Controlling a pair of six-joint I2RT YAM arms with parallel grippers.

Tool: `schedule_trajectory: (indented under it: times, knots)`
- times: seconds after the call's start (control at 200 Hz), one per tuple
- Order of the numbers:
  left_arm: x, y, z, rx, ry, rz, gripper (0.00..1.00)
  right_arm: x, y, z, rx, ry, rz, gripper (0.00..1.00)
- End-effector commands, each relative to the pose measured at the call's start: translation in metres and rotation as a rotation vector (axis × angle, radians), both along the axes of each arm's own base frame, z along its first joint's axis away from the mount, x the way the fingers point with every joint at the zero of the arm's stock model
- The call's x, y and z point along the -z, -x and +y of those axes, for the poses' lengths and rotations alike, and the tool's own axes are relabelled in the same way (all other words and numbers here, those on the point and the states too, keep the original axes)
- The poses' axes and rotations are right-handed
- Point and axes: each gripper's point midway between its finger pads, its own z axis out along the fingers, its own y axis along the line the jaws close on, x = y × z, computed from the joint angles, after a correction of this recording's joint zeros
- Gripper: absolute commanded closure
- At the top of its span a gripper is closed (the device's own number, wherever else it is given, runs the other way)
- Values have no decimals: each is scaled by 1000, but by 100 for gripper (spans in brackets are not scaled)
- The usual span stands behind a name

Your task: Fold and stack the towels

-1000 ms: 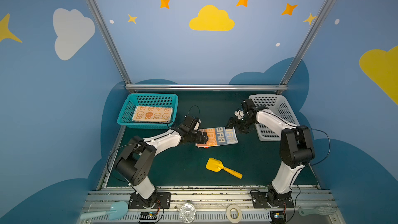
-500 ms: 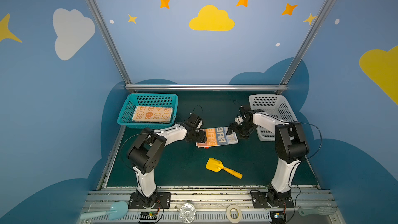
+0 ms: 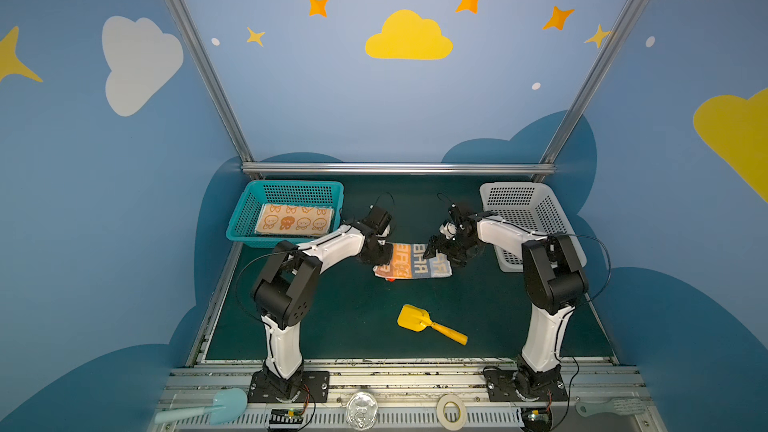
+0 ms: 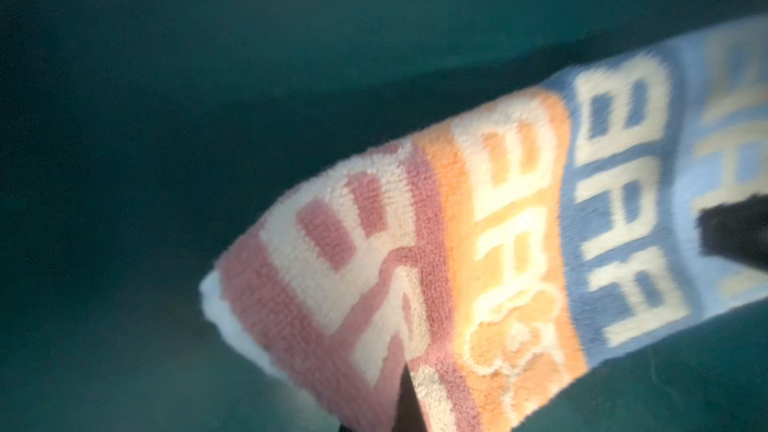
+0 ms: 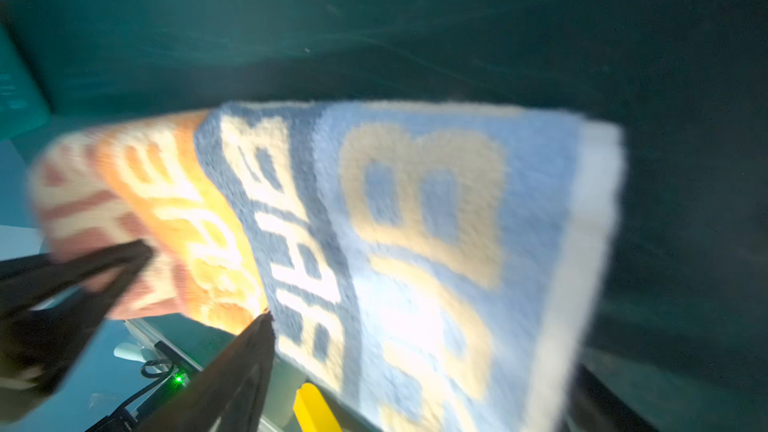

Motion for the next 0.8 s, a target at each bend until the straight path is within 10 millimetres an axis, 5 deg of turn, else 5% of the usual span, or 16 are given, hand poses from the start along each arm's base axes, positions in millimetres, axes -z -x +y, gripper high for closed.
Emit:
schedule_trajectory:
  times: [0.0,0.12,0.385,0.796]
  knots:
    - [-31,-5,34,27,-129,34,97,-25,-11,12,-30,-14,-38,12]
    - [-66,-23,58,73,-259,7,97,-46,-22,24,-55,-23,-82,12]
    - [-116,-62,151,-18,-337,-24,97,-87,-44,63,-125,-43,-168,12]
    - [-135,-119,279,-96,-411,-245,97,-108,-49,105,-217,-78,-205,12]
